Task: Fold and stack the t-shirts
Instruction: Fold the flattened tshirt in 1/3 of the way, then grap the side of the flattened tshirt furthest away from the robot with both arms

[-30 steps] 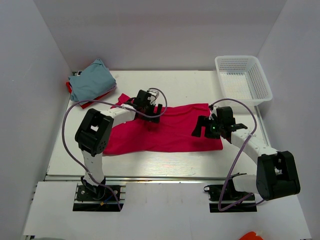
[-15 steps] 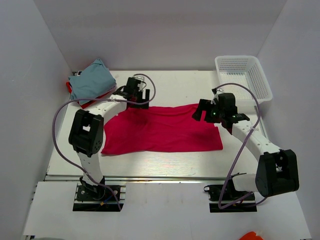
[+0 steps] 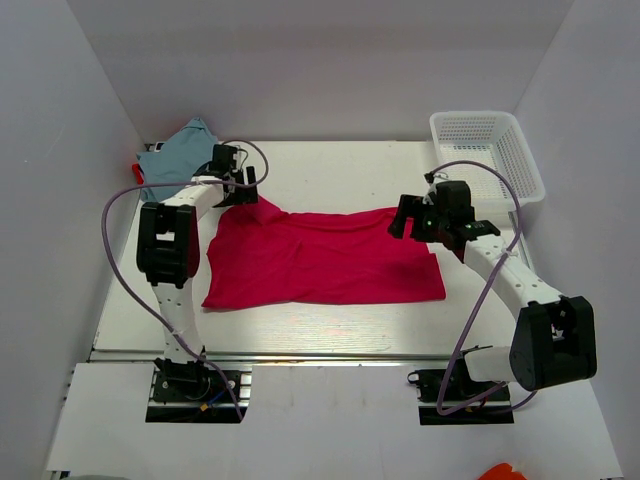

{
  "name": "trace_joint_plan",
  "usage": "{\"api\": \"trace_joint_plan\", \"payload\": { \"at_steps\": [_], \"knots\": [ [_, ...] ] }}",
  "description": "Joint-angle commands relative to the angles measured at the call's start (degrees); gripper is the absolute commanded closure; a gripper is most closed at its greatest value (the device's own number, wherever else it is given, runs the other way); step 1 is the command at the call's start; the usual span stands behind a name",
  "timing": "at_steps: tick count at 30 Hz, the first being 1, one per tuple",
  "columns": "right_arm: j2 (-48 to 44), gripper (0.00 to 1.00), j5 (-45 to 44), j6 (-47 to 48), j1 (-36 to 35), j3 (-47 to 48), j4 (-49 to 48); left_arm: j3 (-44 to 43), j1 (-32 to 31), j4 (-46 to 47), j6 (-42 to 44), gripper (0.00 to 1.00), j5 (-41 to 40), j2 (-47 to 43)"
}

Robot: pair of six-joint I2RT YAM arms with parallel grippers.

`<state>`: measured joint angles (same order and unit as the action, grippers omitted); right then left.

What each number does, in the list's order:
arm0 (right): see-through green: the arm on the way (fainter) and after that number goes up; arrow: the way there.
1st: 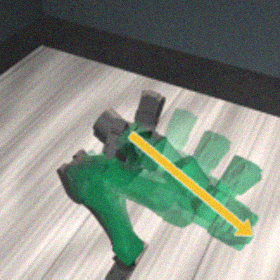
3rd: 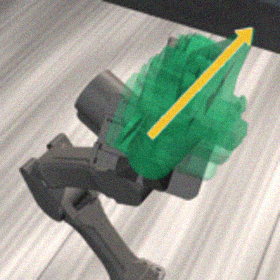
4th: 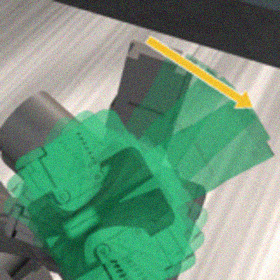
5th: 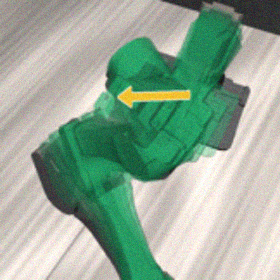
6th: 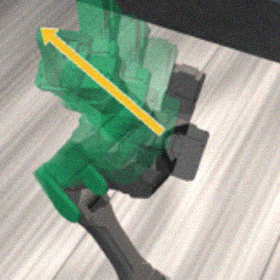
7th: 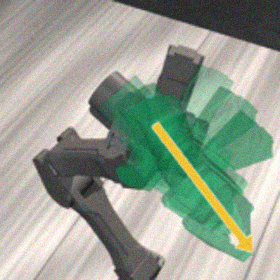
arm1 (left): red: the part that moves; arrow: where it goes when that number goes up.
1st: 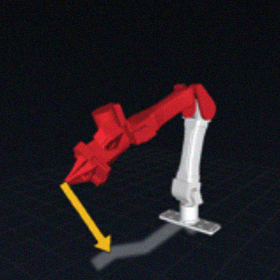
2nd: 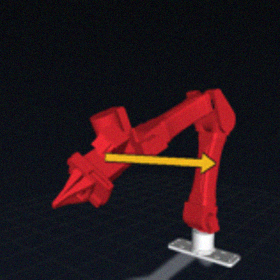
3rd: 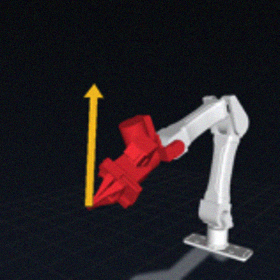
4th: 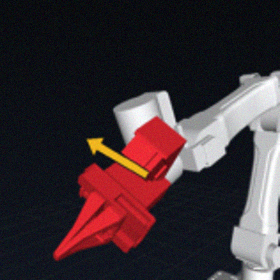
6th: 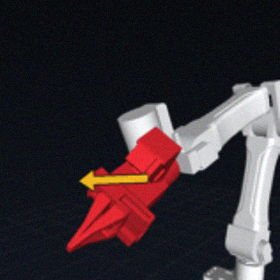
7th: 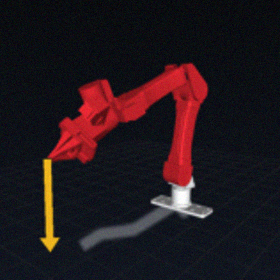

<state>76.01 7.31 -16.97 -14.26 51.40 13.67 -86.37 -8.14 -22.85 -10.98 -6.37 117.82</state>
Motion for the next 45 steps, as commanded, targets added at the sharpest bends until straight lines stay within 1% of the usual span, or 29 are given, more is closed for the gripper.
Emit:
{"api": "trace_joint_plan", "payload": {
  "at_steps": [1,3,4,5,6,8,11,12,15,17,19,21,22,23,24,25,27,29,31,35,36,37,38,40,42,43,45],
  "knots": [
    [0.37,0.1,-2.12,1.24,0.11,2.74,1.27,-5.46,1.28,1.05,2.55,0.07,4.87,1.79],
    [0.2,0.1,-2.65,1.24,0.02,2.83,1.53,-5.48,1.29,1.05,3.5,0.1,5.4,2.85],
    [0.28,0.1,-2.83,1.15,0.11,2.92,1.45,-5.48,1.81,1.92,3.51,0.1,6.8,2.85],
    [0.19,0.1,-3.0,1.15,0.11,2.83,1.53,-5.48,1.81,2.54,4.3,0.13,7.85,2.85],
    [0.37,0.1,-3.61,1.06,0.11,3.09,1.53,-6.09,1.81,2.55,4.3,0.18,9.61,3.46],
    [0.19,0.1,-3.71,0.98,0.11,3.18,1.62,-6.09,1.81,2.55,5.0,0.23,10.94,4.17],
    [0.55,0.1,-3.53,0.54,0.11,3.1,1.71,-6.71,1.81,1.85,5.01,0.28,11.73,4.7],
    [0.55,0.1,-3.36,0.62,0.11,3.1,1.54,-6.71,1.81,1.85,5.01,0.32,11.73,4.7],
    [1.25,0.1,-3.36,0.36,0.2,3.01,1.36,-6.71,1.81,1.85,5.01,0.38,12.35,4.7],
    [1.77,0.1,-3.18,0.01,0.11,3.09,1.36,-6.71,1.81,1.85,5.01,0.51,12.96,5.31],
    [2.04,0.1,-3.09,0.27,0.2,3.18,1.62,-7.85,1.81,1.24,5.79,0.58,13.58,5.31],
    [1.95,0.1,-3.18,0.36,0.29,3.36,1.62,-9.5,1.81,-0.52,5.8,0.58,12.1,6.8],
    [2.04,0.1,-3.27,0.27,0.03,3.36,1.71,-9.52,1.81,-1.66,5.8,0.53,11.39,6.81],
    [1.95,0.1,-3.27,0.27,0.11,3.36,1.62,-10.3,1.81,-1.67,5.8,0.53,10.69,6.81],
    [1.95,0.1,-3.36,0.36,0.2,3.45,1.71,-10.31,2.34,-2.37,5.8,0.49,9.55,6.81],
    [2.13,0.1,-3.36,0.45,0.11,3.45,1.71,-10.31,2.34,-2.37,5.8,0.41,8.93,6.81],
    [2.21,0.1,-3.44,0.8,0.11,3.45,1.54,-9.7,2.86,-2.37,5.8,0.33,6.74,6.81],
    [2.48,0.1,-3.44,0.71,0.11,3.71,1.8,-8.56,3.65,-2.37,5.28,0.3,6.11,6.81],
    [2.83,0.1,-3.44,0.71,0.11,3.8,1.54,-8.55,4.36,-2.37,5.27,0.3,6.9,6.81],
    [3.8,0.1,-3.18,0.89,0.11,4.15,1.88,-8.55,4.98,-0.89,4.74,0.31,12.07,7.42],
    [3.8,0.1,-3.18,0.97,0.11,3.98,1.8,-9.08,4.98,-0.88,4.74,0.35,12.61,7.95],
    [4.23,0.1,-3.18,0.89,0.11,4.41,1.8,-9.08,4.98,-0.88,4.74,0.35,12.61,7.95],
    [4.24,0.1,-3.18,0.89,0.11,4.59,1.88,-9.6,4.98,-0.88,4.74,0.39,13.48,8.47],
    [4.5,0.1,-3.09,0.98,0.11,4.5,1.62,-9.61,5.5,-0.27,4.74,0.43,14.19,9.0],
    [4.68,0.1,-3.09,1.06,0.11,4.68,1.88,-9.61,5.5,-0.26,4.74,0.51,15.86,9.01],
    [4.76,0.1,-3.01,1.06,0.11,4.76,1.89,-9.61,5.5,0.52,5.26,0.52,15.86,9.01],
    [4.85,0.1,-2.92,1.06,0.11,4.68,1.88,-9.61,5.5,1.05,5.27,0.52,17.88,9.01]
  ]
}}
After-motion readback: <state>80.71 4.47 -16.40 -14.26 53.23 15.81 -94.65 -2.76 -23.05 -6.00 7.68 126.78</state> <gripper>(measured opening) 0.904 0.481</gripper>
